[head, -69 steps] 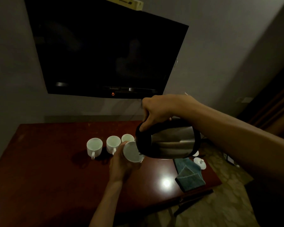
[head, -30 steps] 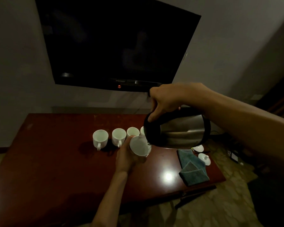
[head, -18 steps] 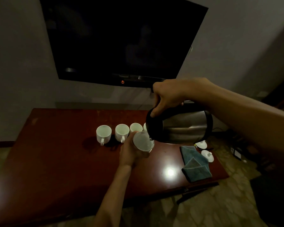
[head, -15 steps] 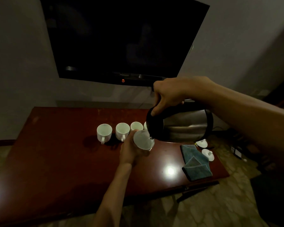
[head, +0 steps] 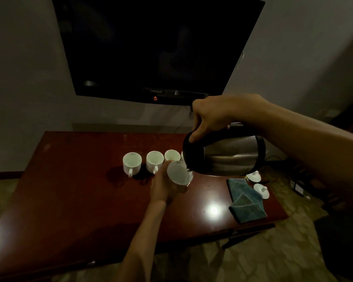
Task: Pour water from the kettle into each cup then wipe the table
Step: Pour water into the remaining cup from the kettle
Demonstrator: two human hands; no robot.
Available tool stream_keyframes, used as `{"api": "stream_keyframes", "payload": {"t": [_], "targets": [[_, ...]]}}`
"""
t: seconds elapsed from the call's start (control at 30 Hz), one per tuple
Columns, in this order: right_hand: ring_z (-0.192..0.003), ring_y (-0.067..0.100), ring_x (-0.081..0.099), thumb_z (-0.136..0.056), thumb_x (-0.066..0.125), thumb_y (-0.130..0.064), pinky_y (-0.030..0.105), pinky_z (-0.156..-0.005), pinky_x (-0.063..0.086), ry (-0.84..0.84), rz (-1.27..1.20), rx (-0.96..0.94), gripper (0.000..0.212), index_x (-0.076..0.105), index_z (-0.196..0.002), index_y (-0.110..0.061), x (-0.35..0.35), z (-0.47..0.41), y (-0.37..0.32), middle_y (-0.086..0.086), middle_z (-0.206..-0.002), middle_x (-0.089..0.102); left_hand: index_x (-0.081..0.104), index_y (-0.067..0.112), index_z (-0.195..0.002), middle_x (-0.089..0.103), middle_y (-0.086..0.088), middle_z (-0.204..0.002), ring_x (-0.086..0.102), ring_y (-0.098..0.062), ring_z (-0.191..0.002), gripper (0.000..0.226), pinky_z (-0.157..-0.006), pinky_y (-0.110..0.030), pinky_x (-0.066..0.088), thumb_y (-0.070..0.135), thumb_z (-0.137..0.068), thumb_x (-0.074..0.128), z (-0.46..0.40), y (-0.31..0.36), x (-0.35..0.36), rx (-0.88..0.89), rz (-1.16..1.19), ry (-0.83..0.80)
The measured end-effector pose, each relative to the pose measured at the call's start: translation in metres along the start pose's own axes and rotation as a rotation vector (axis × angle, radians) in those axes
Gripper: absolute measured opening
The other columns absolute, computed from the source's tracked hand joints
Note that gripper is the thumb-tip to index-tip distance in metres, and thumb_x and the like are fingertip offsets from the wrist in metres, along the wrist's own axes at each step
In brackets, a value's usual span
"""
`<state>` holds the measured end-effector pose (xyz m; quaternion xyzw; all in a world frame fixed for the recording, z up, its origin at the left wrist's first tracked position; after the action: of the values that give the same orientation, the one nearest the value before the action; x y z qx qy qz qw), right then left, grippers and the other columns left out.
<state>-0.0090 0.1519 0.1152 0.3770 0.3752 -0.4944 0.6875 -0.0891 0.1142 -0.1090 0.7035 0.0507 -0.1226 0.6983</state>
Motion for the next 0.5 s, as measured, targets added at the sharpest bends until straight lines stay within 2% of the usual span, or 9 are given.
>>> {"api": "stream_keyframes", "payload": {"t": [0.13, 0.23, 0.33, 0.4, 0.5], "targets": [[-0.080, 0.021, 0.067, -0.077, 0.078, -0.055, 0.035, -0.066, 0.057, -0.006, 0.004, -0.007, 0.039, 0.049, -0.081, -0.029, 0.0006, -0.0005, -0.0005, 0.000, -0.088, 0.066, 0.049, 0.037, -0.119, 0.052, 0.012, -0.114, 0.053, -0.026, -0.121, 0.080, -0.090, -0.036, 0.043, 0.012, -0.056, 0.092, 0.0001, 0.0008, -0.0007, 0.002, 0.004, 0.002], [-0.083, 0.025, 0.071, -0.076, 0.079, -0.054, 0.043, -0.076, 0.063, -0.017, -0.008, -0.002, 0.040, 0.049, -0.083, -0.028, 0.0020, -0.0026, 0.0003, 0.003, -0.091, 0.069, 0.050, 0.035, -0.121, 0.054, 0.011, -0.115, 0.054, -0.027, -0.121, 0.080, -0.091, -0.038, 0.046, 0.013, -0.056, 0.092, 0.0002, 0.0018, -0.0008, 0.008, 0.000, 0.009], [-0.084, 0.027, 0.073, -0.074, 0.080, -0.055, 0.047, -0.079, 0.063, -0.014, -0.007, -0.008, 0.041, 0.049, -0.083, -0.030, 0.0015, -0.0040, -0.0003, 0.003, -0.091, 0.070, 0.052, 0.029, -0.127, 0.059, 0.001, -0.127, 0.055, -0.029, -0.121, 0.082, -0.093, -0.042, 0.047, 0.017, -0.057, 0.091, 0.0002, 0.0009, -0.0004, -0.006, -0.013, 0.013], [-0.083, 0.026, 0.072, -0.073, 0.080, -0.057, 0.045, -0.078, 0.063, -0.009, 0.011, 0.000, 0.044, 0.047, -0.087, -0.030, 0.0016, -0.0046, 0.0003, 0.003, -0.094, 0.069, 0.052, 0.031, -0.127, 0.060, 0.000, -0.128, 0.056, -0.029, -0.120, 0.082, -0.094, -0.045, 0.050, 0.019, -0.056, 0.092, 0.0001, 0.0009, -0.0005, -0.009, -0.013, 0.017], [-0.074, 0.024, 0.070, -0.074, 0.080, -0.057, 0.040, -0.070, 0.060, -0.003, 0.029, 0.009, 0.044, 0.051, -0.089, -0.027, 0.0019, -0.0047, 0.0012, 0.004, -0.089, 0.069, 0.052, 0.030, -0.127, 0.058, 0.002, -0.128, 0.054, -0.026, -0.120, 0.081, -0.091, -0.036, 0.045, 0.018, -0.057, 0.092, 0.0001, -0.0005, -0.0003, -0.019, -0.017, 0.017]]}}
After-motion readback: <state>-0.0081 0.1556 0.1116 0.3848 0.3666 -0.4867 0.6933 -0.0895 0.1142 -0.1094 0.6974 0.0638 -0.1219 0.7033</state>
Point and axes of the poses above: each hand's wrist, its own z-axis away from the middle knuckle, its own x-axis out of the palm, y = z × x, the point moved 10 cm from there along -z, towards the middle knuckle
